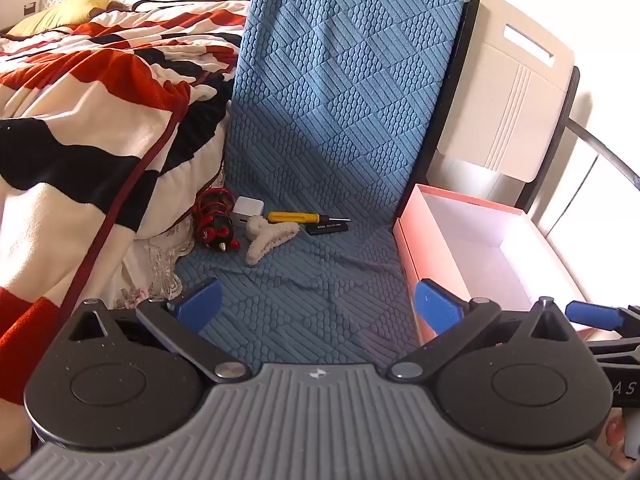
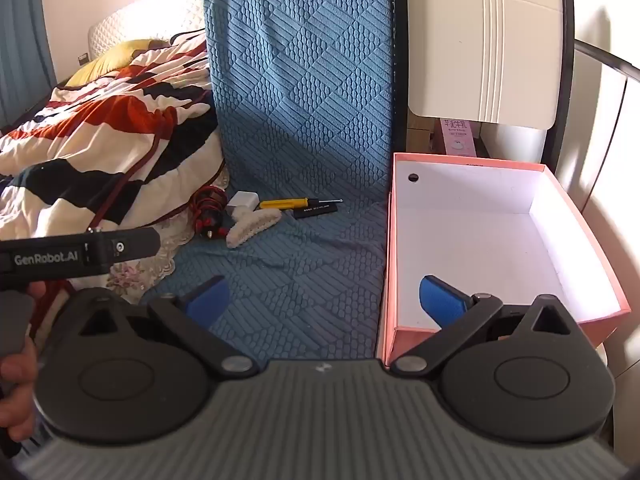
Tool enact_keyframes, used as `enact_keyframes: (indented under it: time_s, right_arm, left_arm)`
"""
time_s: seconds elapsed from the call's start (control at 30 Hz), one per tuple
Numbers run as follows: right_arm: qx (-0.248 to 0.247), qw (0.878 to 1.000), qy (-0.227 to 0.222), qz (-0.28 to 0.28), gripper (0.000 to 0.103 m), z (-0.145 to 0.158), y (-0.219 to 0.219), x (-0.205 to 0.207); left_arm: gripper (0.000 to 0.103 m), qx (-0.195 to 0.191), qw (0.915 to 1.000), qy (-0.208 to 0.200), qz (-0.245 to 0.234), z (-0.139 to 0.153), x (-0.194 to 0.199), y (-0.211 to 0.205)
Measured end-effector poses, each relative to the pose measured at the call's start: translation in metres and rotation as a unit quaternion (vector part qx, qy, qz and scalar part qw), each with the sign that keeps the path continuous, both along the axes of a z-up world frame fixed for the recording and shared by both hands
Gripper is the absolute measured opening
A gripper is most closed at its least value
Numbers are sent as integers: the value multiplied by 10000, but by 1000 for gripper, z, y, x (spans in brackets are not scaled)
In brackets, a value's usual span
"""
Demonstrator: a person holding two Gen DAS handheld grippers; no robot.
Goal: Organize rigid objects
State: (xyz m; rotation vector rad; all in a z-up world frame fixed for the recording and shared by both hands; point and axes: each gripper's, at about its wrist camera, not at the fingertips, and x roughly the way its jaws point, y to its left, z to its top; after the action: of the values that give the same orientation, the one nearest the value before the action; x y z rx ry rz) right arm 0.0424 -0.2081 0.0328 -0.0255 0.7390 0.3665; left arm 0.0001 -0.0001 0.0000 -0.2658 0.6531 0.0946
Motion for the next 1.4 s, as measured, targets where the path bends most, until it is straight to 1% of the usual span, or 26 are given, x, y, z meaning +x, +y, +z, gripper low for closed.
enact_keyframes:
  time_s: [0.03, 0.23, 0.27, 0.33, 0.4, 0.43, 0.57, 1.4]
  right_arm:
    - [-90, 10000, 4, -3, 103, 0, 0, 0]
    - [-154, 9999, -40, 23, 103, -3, 11, -4]
    - [-22, 10000, -46, 27, 103, -1, 2, -4]
    - [11, 10000, 40, -3, 103, -2, 2, 0]
    - [7, 10000, 7, 14, 103, -7, 2, -4]
    - [-9, 10000, 69, 11, 103, -2, 3, 1]
    - [-12, 10000, 74, -2, 103, -1, 3, 0]
    - [39, 9998, 192, -87, 103, -8, -2, 1]
  left_arm:
    - [103, 21, 10000, 0, 1, 0, 0, 0]
    - [103, 88, 10000, -4, 11, -2, -1, -2]
    - [103, 81, 10000, 9, 16, -5, 0, -2]
    - [103, 73, 10000, 14, 23, -5, 1, -1]
    - [103, 66, 10000, 3, 19, -3, -1, -1]
    - [103, 46, 10000, 3, 11, -3, -1, 0]
    - [103, 20, 10000, -14, -20, -3, -3, -1]
    - [103, 21, 10000, 32, -82, -6, -1, -2]
